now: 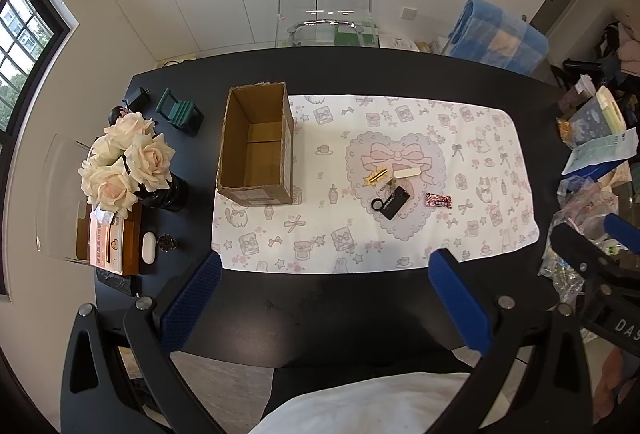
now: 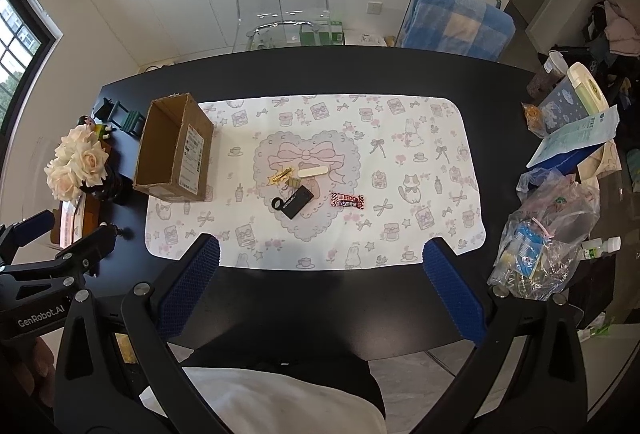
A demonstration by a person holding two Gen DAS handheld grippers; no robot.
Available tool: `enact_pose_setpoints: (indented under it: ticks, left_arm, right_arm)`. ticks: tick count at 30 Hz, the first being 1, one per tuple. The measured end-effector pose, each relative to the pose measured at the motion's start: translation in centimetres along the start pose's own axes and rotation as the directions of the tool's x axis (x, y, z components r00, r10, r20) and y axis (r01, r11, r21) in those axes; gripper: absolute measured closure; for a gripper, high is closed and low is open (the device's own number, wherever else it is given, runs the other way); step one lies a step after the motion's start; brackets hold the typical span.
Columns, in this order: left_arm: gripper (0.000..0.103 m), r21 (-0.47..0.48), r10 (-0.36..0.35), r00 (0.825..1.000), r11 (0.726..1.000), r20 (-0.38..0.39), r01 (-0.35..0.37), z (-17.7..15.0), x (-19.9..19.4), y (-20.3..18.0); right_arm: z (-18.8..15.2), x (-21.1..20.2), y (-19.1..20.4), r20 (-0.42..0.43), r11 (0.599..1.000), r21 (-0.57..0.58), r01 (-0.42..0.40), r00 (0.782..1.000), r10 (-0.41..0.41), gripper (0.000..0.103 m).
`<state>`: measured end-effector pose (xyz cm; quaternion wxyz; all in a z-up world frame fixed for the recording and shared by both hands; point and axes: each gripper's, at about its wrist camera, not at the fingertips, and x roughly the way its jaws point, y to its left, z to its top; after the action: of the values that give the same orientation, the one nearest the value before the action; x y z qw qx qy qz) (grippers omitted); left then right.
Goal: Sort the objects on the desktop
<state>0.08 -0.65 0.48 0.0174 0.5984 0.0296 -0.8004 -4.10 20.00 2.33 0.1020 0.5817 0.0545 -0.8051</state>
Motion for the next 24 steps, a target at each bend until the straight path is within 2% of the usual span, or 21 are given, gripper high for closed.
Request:
enact_pose_setpoints:
  ticks: [15, 24]
  left_arm:
    - [0.000, -0.010, 0.012, 1.000, 1.000, -0.015, -0.012, 0.7, 1.4, -0.5]
    - [0.000, -0.024, 0.012, 0.999, 1.000, -0.047, -0.013, 1.3, 5.7, -2.0]
  right_arm:
    - [0.3, 1.3, -0.5, -0.018, 1.000, -0.013, -0.022, 1.000, 0.022, 0.003]
    - [1.3, 5.6, -2.1, -0.055, 1.000, -0.007, -0.012, 0.998, 0.011, 0.002]
